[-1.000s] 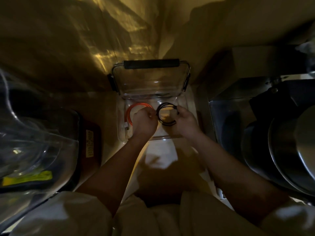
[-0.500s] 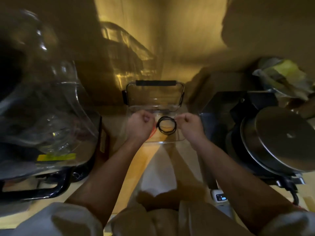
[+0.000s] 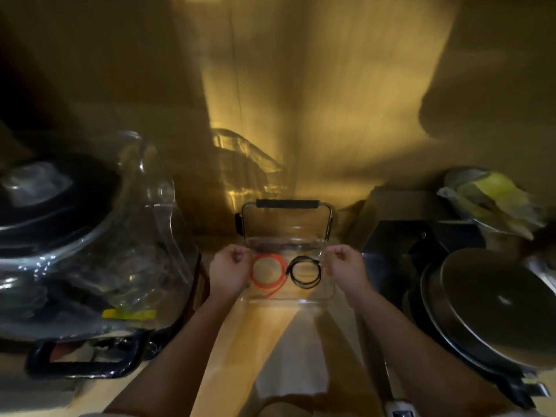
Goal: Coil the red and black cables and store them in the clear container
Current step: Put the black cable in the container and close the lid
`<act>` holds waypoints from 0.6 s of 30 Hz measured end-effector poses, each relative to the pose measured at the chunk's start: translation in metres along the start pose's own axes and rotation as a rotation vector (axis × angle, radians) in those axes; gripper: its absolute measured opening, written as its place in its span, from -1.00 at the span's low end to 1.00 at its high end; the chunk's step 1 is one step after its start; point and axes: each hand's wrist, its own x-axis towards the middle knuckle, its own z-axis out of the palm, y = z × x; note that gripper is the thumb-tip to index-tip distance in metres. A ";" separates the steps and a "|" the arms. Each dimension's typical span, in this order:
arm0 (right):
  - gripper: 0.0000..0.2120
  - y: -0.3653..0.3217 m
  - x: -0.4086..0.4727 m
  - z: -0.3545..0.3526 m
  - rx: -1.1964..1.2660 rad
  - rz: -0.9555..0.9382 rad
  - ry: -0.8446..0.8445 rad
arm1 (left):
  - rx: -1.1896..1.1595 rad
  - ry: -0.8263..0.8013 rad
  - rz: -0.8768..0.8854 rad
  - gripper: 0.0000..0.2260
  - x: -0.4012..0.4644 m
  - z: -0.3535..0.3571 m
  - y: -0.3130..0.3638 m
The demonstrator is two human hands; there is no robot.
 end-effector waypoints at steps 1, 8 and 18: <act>-0.94 -0.002 0.006 -0.001 0.011 0.011 0.004 | -0.008 -0.002 -0.002 -0.92 0.004 -0.001 0.003; -0.85 -0.028 0.042 -0.005 -0.010 0.052 -0.028 | -0.031 -0.020 -0.050 -0.87 0.050 -0.005 0.012; -0.85 -0.053 0.092 0.003 -0.072 0.106 -0.059 | 0.045 -0.014 -0.169 -0.80 0.112 0.019 0.019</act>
